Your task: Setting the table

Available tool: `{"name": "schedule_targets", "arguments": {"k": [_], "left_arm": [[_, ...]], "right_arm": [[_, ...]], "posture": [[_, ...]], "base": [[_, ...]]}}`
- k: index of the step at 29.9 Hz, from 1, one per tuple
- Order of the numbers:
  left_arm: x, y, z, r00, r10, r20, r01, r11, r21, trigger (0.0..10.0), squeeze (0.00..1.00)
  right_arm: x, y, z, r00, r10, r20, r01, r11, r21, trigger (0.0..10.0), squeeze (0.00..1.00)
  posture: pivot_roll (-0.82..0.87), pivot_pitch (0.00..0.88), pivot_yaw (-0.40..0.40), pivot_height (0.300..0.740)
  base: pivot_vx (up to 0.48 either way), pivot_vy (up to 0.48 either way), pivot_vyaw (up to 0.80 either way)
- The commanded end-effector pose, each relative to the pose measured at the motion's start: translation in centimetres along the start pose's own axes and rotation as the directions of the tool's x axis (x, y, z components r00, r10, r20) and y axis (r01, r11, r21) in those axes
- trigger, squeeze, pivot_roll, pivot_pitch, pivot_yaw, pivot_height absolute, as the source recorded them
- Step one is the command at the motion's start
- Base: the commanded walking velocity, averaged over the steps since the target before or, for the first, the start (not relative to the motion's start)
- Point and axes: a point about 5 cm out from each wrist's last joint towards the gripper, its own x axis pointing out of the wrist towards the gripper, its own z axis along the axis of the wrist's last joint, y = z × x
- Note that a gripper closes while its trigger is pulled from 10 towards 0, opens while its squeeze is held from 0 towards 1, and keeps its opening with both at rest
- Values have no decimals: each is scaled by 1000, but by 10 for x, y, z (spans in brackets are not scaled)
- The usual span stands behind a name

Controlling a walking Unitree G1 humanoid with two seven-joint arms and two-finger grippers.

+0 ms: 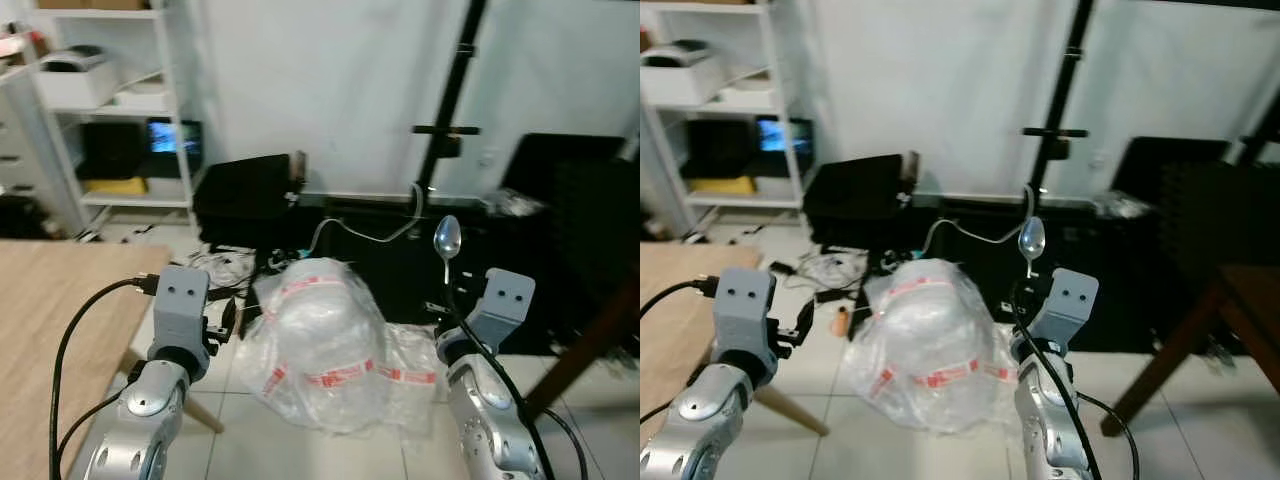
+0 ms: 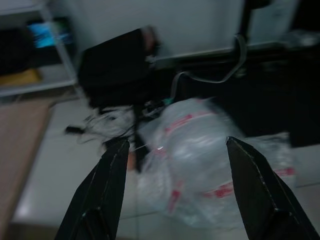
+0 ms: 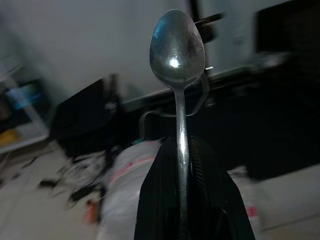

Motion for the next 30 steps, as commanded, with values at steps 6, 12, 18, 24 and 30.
{"name": "schedule_targets", "arguments": {"k": [6, 12, 18, 24, 30], "left_arm": [[-2, -1, -3, 1000, -6, -6, 6, 1000, 3, 10000, 0], [-2, -3, -3, 1000, -14, -3, 14, 1000, 5, 10000, 0], [-2, -6, -3, 1000, -26, -2, 26, 1000, 4, 10000, 0], [-2, -7, -4, 1000, -30, -3, 30, 1000, 3, 10000, 0], [-2, -8, -4, 999, -35, -3, 35, 999, 1, 10000, 0]], "right_arm": [[-1, -4, -3, 1000, -12, -8, 12, 1000, -9, 10000, 0], [-2, -4, -3, 1000, -13, -7, 13, 1000, -11, 10000, 0], [-1, -4, -2, 1000, -13, -5, 13, 1000, -13, 10000, 0], [-1, -5, -2, 1000, -14, -4, 14, 1000, -15, 10000, 0], [-1, -5, -2, 1000, -17, -3, 17, 1000, -16, 10000, 0]], "posture": [[105, 151, 74, 740], [102, 147, 73, 740], [98, 146, 73, 740], [97, 144, 72, 740], [97, 143, 72, 740]], "base": [[0, 0, -800], [0, 0, -800], [0, 0, -800], [0, 0, -800], [0, 0, -800]]}}
